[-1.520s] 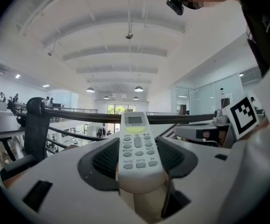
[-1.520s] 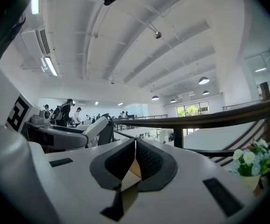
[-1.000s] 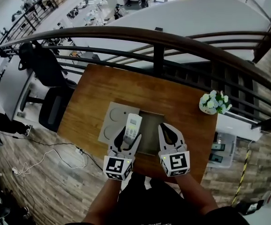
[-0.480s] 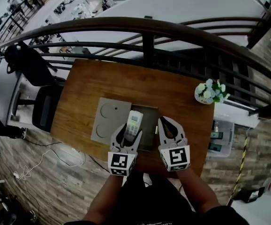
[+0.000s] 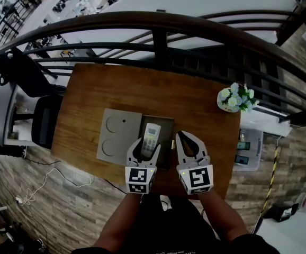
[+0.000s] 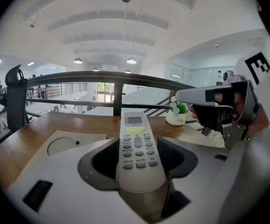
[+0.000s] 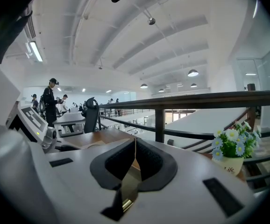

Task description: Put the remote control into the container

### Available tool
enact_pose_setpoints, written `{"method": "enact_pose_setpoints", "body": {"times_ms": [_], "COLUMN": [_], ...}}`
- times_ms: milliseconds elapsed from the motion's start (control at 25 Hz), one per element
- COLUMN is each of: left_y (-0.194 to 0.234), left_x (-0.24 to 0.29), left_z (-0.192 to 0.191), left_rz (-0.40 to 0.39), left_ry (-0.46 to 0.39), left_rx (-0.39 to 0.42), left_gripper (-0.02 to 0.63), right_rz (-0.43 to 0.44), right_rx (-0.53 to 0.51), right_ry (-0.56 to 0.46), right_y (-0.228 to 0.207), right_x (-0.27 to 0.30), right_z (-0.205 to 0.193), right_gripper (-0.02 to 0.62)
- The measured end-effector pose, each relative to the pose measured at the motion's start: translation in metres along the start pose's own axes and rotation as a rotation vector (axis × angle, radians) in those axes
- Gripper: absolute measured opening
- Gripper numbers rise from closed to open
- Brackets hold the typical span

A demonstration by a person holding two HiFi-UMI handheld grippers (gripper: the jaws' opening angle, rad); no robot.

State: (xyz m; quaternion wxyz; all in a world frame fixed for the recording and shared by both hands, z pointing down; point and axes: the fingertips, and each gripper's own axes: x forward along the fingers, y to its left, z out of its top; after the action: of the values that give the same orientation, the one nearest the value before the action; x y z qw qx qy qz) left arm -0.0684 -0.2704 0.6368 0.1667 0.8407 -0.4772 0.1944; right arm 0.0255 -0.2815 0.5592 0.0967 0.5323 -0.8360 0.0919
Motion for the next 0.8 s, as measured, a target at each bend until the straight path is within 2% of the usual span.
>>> {"method": "enact_pose_setpoints", "body": {"times_ms": [200, 480, 800], "left_y": [-0.003, -0.004, -0.005], "left_x": [0.019, 0.036, 0.051], "left_z": [-0.013, -0.030, -0.050], "left_rz": [-0.017, -0.005, 0.013], "left_ry": [0.033, 0.104, 0.186], "left_rx": [-0.030, 0.010, 0.007], "left_gripper": [0.258, 0.258, 0.258], "right_rz": [-0.011, -0.032, -0.051], "right_rx": [0.008, 0.022, 0.043], "right_ry": [0.014, 0.032, 0.039], "right_y": [-0.008, -0.016, -0.020], "right_x": [-0.001, -0.006, -0.007], "right_z": [-0.008, -0.023, -0.028], "right_gripper": [0.029, 0.029, 0.029]}}
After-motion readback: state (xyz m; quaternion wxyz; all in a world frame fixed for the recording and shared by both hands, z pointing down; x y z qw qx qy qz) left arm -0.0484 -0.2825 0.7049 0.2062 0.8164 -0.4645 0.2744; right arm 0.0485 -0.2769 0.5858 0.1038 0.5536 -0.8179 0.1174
